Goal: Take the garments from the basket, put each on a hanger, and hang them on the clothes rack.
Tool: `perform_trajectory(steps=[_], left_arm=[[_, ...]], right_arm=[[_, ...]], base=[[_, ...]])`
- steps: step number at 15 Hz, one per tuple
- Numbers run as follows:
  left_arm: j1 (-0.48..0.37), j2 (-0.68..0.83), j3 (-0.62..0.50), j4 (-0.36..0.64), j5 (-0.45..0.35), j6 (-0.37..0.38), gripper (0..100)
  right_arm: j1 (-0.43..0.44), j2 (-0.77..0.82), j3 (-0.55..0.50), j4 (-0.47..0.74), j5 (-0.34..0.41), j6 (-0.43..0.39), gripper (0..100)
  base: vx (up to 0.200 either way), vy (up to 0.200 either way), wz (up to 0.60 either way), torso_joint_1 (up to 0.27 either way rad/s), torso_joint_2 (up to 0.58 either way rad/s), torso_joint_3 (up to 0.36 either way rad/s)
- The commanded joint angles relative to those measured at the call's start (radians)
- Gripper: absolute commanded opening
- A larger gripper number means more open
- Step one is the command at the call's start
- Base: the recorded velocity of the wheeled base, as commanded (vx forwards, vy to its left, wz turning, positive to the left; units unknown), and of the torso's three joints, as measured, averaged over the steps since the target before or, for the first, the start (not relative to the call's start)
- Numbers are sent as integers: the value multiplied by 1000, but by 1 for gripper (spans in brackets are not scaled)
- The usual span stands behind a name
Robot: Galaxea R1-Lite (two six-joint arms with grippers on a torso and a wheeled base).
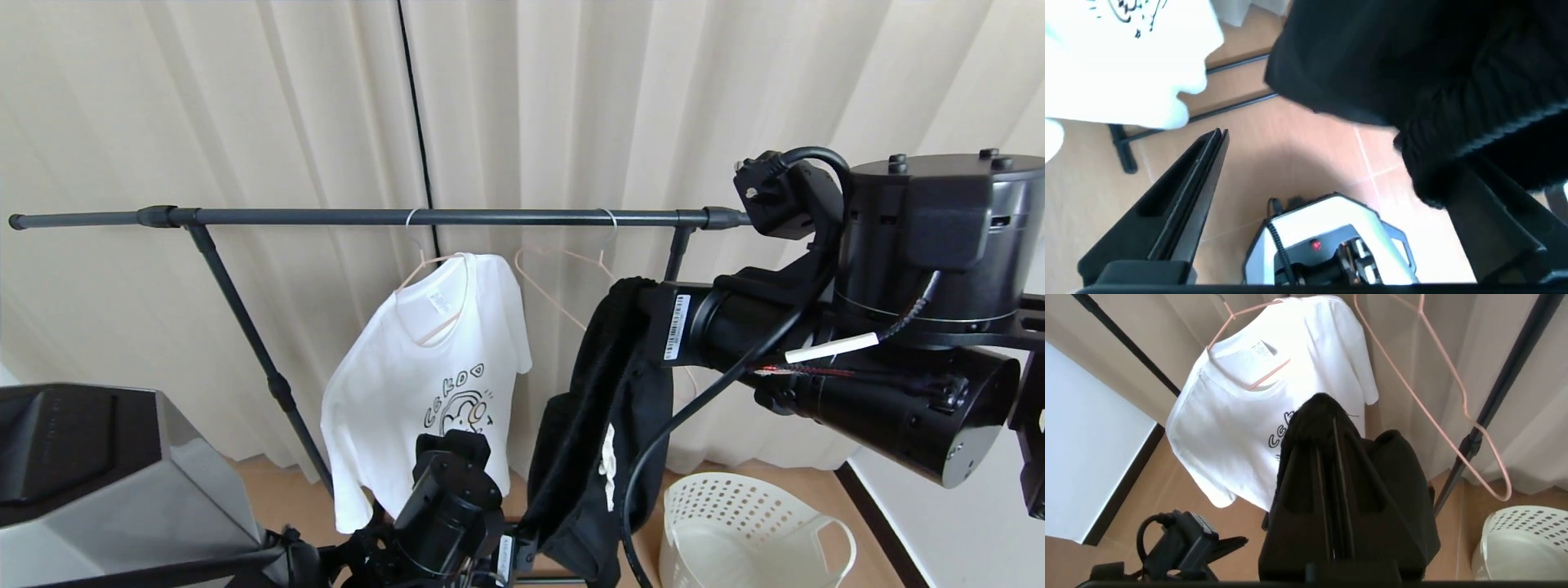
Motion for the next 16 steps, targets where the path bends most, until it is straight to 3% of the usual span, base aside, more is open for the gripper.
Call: perform_trajectory(steps=[1,5,7,9,12,16], left_arm=[[11,-19,10,2,13,1,0],[62,-165,8,12,19,24,0],[126,-246,-1,13,21,119,0],[167,-326,-44,24,22,196,0],[186,-383,-107,125,22,226,0],[184,-398,-125,166,22,236,0]], right_arm=[[-22,-10,3,-1,0,-7,0],[-72,-9,27,-3,-3,-61,0],[-75,-12,73,-3,-3,-129,0],[-75,-12,179,-9,-3,-277,0],[-75,-12,261,-3,-39,-391,0],[-75,-12,287,-3,-60,-429,0]], base=[[0,0,0,0,0,0],[0,0,0,0,0,0],[0,0,0,0,0,0],[0,0,0,0,0,0],[0,0,0,0,0,0],[0,0,0,0,0,0]])
